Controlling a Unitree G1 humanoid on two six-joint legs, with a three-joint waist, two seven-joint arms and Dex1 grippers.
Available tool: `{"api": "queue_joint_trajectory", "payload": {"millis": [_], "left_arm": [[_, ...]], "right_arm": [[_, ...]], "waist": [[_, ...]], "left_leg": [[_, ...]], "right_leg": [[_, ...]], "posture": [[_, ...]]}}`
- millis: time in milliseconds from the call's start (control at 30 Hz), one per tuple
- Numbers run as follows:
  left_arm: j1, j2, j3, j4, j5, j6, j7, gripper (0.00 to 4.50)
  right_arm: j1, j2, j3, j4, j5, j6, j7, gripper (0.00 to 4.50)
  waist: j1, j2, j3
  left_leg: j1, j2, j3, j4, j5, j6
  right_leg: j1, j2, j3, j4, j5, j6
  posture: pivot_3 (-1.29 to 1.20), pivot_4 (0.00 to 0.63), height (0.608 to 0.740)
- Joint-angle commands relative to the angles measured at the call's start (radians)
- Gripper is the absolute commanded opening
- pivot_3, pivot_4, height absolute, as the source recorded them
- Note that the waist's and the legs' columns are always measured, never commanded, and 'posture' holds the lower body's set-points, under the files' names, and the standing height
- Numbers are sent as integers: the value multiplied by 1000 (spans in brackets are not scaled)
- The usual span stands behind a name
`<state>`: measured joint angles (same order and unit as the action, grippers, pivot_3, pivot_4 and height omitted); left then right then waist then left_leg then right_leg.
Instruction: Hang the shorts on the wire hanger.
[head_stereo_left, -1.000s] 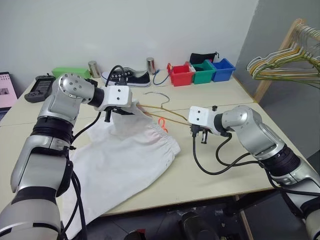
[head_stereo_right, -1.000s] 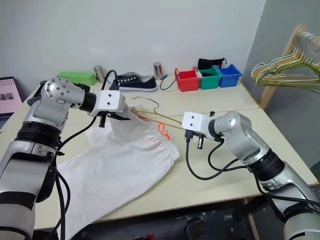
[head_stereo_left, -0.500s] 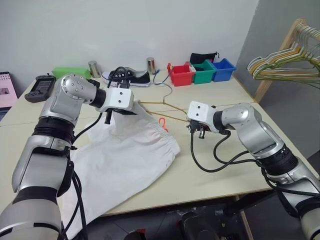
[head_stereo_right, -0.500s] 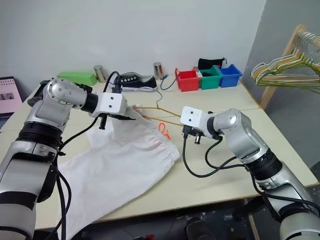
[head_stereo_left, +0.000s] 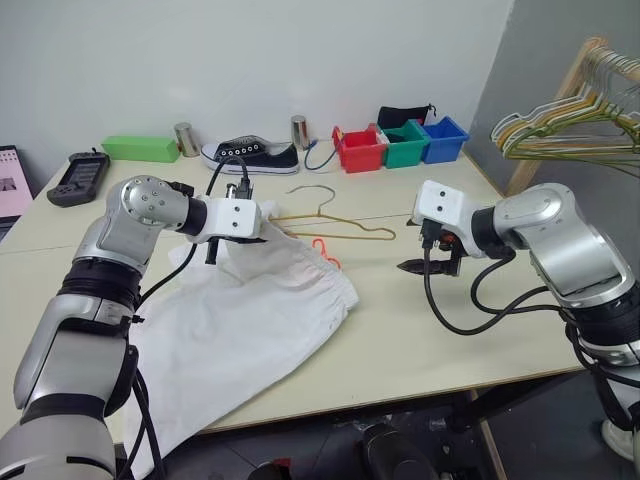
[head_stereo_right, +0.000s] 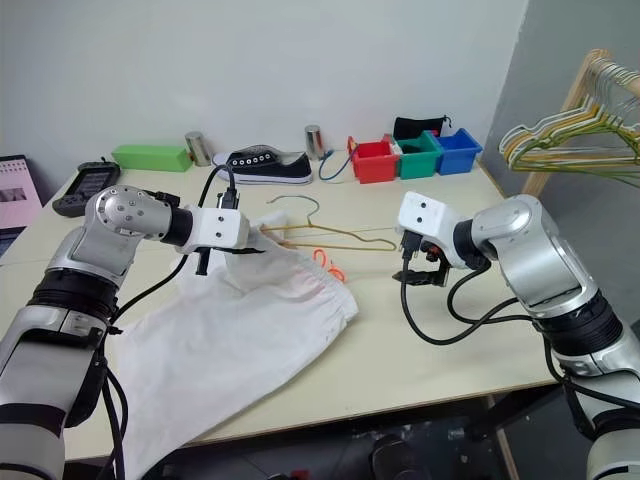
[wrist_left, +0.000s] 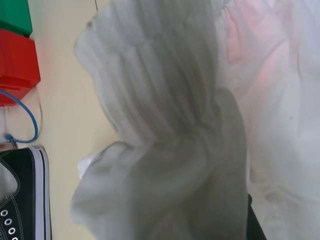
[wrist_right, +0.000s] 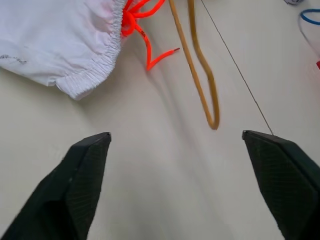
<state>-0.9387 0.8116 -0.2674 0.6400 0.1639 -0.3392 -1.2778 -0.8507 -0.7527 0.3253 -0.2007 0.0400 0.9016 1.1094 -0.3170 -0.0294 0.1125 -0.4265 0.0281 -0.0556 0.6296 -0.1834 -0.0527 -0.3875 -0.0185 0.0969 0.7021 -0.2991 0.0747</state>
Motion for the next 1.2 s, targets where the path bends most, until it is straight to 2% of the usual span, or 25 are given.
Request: {"api": "queue_joint_trajectory", "payload": {"millis": [33, 133, 233, 400, 567, 700, 800, 1200], "left_arm": [[34, 51, 95, -120, -99, 111, -24, 85], [66, 74, 117, -182, -123, 165, -31, 85], [94, 91, 132, -224, -135, 198, -32, 85], [122, 103, 145, -286, -153, 249, -31, 85], [123, 104, 145, -301, -150, 265, -19, 85], [122, 101, 145, -306, -149, 270, -14, 85], [126, 104, 146, -311, -152, 272, -14, 85], [133, 111, 150, -321, -149, 276, -7, 85]], "right_arm": [[85, 101, -104, 64, 92, 193, -85, 4439], [138, 216, -160, 77, 163, 352, -144, 4439], [161, 377, -238, 97, 230, 513, -217, 4439], [149, 581, -368, 163, 263, 621, -359, 4439], [157, 629, -376, 201, 277, 611, -440, 4439], [144, 662, -421, 239, 295, 594, -487, 3776], [130, 674, -451, 257, 308, 587, -512, 2938], [119, 670, -460, 274, 375, 561, -550, 241]], "waist": [[-3, -2, -2], [-2, -4, -3], [-2, -4, -3], [13, -4, -3], [25, -4, -3], [36, -4, -4], [36, -4, -4], [41, -4, -4]], "left_leg": [[0, 0, 0, 0, 0, 0], [1, 0, -1, 0, 0, 0], [2, -1, -1, 0, 0, 0], [6, 0, -2, 0, 1, 1], [6, -1, -1, 1, 2, 3], [6, 0, -1, 0, 2, 3], [6, 0, -1, 0, 2, 3], [6, 0, 0, 0, 2, 3]], "right_leg": [[0, 0, 0, 0, 0, 0], [1, 1, 0, 4, 2, -4], [-1, 0, 1, 10, 2, -4], [1, 2, 0, 11, 0, 0], [2, 1, 0, 11, 0, -1], [1, 2, 0, 11, 0, -1], [0, 2, 1, 11, 0, -1], [0, 2, 1, 11, 0, -1]], "posture": [[-222, 25, 740], [-208, 23, 740], [-188, 21, 740], [-165, 20, 740], [-164, 20, 740], [-158, 24, 740], [-156, 25, 740], [-150, 26, 740]]}}
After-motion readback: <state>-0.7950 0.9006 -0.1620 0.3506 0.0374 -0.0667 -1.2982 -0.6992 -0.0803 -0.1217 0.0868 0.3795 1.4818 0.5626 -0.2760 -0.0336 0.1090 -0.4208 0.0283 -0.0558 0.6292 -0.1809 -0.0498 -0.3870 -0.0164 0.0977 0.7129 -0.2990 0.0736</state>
